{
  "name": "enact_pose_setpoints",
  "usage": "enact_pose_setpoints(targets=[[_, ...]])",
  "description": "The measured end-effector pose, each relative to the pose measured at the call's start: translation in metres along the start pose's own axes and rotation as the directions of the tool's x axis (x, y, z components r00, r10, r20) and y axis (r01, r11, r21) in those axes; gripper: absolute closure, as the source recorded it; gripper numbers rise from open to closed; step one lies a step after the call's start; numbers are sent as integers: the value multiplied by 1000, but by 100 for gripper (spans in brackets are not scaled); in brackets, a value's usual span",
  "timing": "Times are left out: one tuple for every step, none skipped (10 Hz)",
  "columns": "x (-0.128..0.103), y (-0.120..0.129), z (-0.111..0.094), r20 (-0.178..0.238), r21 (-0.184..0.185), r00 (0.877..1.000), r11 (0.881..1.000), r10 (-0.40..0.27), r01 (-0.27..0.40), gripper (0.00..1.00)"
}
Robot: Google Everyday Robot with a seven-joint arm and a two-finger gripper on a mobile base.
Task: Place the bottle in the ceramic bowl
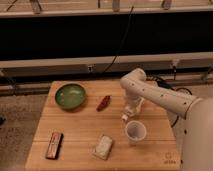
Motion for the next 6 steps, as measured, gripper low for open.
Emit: enact_pose_setpoints(targets=[[-5, -5, -1, 0, -1, 1000, 1000, -7, 7, 99], [-6, -7, -5, -8, -3, 1000, 1000, -18, 18, 99], [-7, -8, -8, -11, -4, 1000, 1000, -22, 22, 99], [-9, -10, -9, -11, -5, 1000, 1000, -26, 25, 99], [-13, -17, -13, -13, -5, 999, 1000, -31, 31, 99], [-17, -23, -14, -14, -7, 999, 999, -38, 38, 99]])
